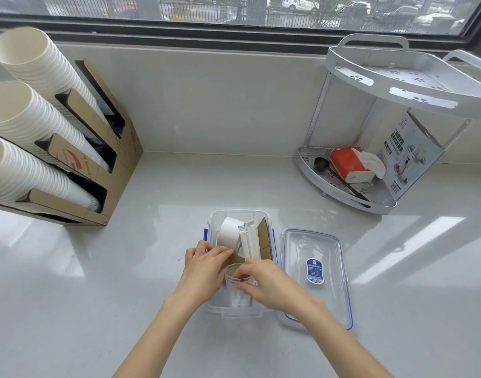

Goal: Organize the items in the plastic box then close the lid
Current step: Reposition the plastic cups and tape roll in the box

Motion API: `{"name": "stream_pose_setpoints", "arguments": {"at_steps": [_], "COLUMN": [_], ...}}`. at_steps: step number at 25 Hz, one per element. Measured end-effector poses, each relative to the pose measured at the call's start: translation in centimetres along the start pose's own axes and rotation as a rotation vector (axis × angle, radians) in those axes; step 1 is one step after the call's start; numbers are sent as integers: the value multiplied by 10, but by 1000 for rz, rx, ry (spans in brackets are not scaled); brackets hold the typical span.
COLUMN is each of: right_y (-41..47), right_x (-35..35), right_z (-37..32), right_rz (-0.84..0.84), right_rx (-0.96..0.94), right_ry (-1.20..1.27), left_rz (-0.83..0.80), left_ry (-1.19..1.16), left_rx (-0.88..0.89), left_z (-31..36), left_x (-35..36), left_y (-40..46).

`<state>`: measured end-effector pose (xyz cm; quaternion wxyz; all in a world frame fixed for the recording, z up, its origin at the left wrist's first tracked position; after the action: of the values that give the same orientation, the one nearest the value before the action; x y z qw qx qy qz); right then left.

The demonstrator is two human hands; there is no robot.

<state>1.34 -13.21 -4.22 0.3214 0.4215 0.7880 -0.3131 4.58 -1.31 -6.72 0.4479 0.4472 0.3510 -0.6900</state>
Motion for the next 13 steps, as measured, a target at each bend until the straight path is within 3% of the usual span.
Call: {"name": "stream_pose_setpoints", "arguments": {"at_steps": [4, 9, 13], "right_y": [1, 3, 10], "right_x": [-6, -42, -34], "right_z": [9, 37, 48], "right_rz": [34, 428, 304], "right_rx": [71, 332, 542], "right_ry": [64, 115, -24], "left_rz": [24, 65, 74], "left_ry": [-5, -34, -61], "left_rx": [-5, 13, -1], "left_z": [-1, -1, 0], "left_x": [0, -1, -2], "left_y": [2, 1, 1]}}
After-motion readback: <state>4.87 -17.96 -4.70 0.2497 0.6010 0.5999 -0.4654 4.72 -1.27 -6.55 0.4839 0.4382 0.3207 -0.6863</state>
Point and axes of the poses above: each hand's wrist, its own y-axis towards the middle knuckle, its own x-axis out of the palm, z = x × y, the point moved 4 cm from there along y, towards the middle knuckle, and after that the axes turned 3 degrees about -z, right-handed, at the moved point
